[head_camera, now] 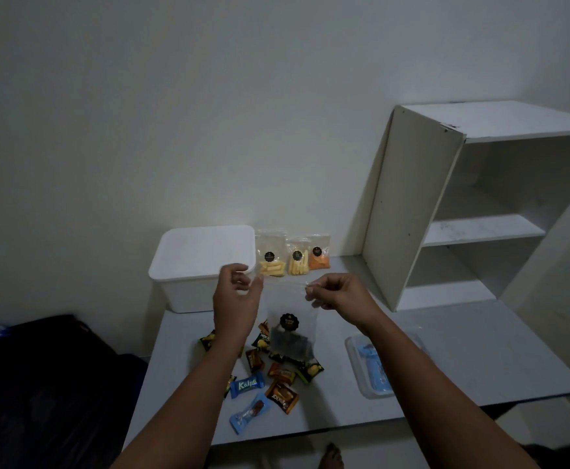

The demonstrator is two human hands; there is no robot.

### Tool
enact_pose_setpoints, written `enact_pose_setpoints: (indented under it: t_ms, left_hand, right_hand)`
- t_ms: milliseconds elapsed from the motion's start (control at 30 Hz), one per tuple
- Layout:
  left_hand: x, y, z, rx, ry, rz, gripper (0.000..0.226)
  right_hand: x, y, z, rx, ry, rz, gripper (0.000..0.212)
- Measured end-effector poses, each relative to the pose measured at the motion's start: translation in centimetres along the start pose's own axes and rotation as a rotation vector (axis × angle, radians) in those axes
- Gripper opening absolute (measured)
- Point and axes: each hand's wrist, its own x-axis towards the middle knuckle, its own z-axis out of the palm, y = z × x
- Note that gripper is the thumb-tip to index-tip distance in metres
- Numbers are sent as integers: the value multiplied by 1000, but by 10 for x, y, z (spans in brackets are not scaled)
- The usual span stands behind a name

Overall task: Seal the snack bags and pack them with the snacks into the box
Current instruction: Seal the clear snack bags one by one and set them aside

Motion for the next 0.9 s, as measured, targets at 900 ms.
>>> enact_pose_setpoints:
  t_ms: [900]
  left_hand:
    - [1,9,-8,-54,-542,-127,36]
  right_hand:
    - [1,-27,47,-44,-115,-87,26]
